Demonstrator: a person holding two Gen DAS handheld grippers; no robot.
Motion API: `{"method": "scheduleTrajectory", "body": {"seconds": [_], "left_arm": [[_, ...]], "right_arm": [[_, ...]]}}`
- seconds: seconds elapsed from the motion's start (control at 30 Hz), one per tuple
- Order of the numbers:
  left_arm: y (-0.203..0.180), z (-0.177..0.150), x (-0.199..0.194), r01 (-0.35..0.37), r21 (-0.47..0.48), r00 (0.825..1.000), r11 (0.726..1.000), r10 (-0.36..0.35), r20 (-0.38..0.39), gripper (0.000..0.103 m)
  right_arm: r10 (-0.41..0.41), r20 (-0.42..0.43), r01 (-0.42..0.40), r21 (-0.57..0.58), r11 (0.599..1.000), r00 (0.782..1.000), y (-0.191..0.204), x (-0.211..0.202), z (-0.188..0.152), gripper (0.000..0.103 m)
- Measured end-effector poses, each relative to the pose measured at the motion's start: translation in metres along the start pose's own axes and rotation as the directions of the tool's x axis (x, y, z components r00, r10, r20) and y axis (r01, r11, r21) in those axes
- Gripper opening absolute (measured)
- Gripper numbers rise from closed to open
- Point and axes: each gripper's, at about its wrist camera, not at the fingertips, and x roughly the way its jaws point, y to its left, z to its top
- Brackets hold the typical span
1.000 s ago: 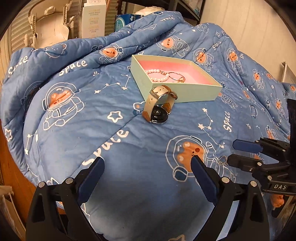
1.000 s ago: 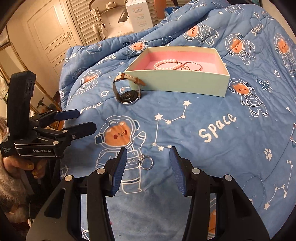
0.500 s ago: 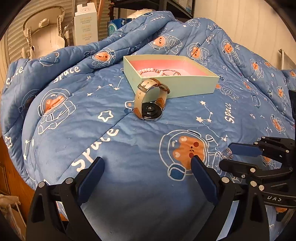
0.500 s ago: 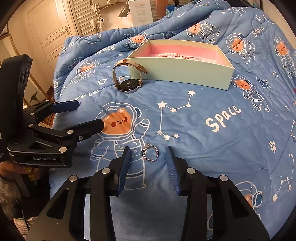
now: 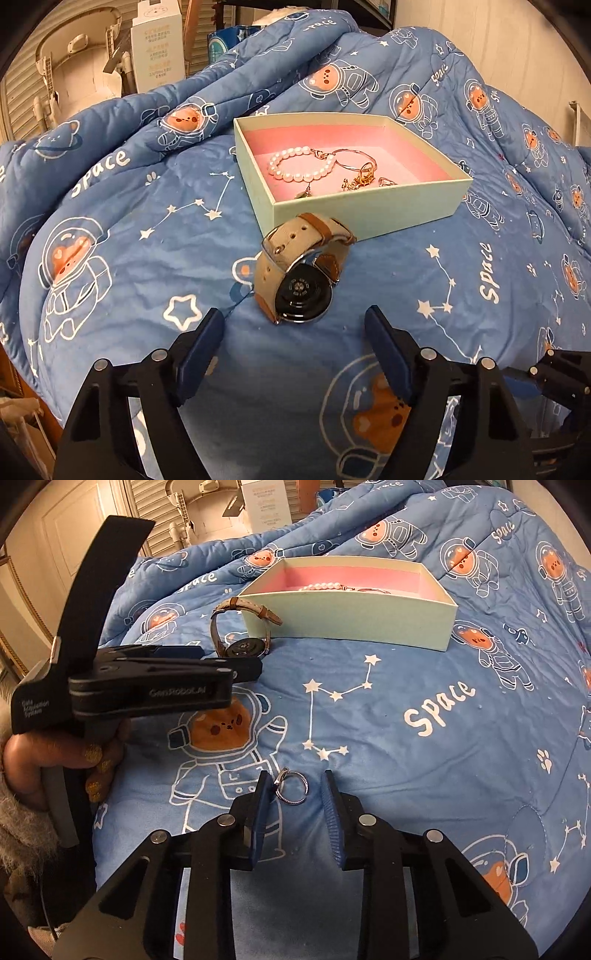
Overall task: Organize jewelry
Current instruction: 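Grasp the beige-strap watch with the left tool while the right tool grasps the silver ring, then lift and carry the watch and silver ring over the pink-lined box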
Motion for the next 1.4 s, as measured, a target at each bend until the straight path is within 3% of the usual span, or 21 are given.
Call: {"method": "scheduleTrajectory", "body": {"seconds": [0.13,0.33,0.8,1.13,1.4], "left_arm": [[0.001,0.005,0.007,0.002,0.015,1.000,1.000,-0.002,-0.012,0.066],[0.003,0.009,0.010,0.003,0.028,1.000,1.000,-0.002,-0.012,0.043],[-0.003,-0.017,-0.016,0.059,0.047,0.998,0.997,-0.060,0.020,0.043],[-0.002,-0.028,-0.036,0.133,0.016,0.991,0.991,-0.133,0.003,0.043],[-0.008,-0.008,-0.050,0.194,0.015,0.981,0.981,-0.194,0.022,0.042]], "right_arm": [[0.000,0.001,0.000,0.001,1.000,1.000,-0.001,0.000,0.000,0.028],[-0.013,0.003,0.013,-0.006,1.000,1.000,0.002,0.001,0.000,0.024],[0.008,0.007,-0.008,0.006,1.000,1.000,-0.001,-0.004,-0.001,0.021],[0.113,-0.001,-0.113,0.065,0.991,0.994,-0.010,-0.018,0.008,0.021],[0.183,0.019,-0.184,0.058,0.981,0.983,-0.018,-0.031,0.041,0.021]]}}
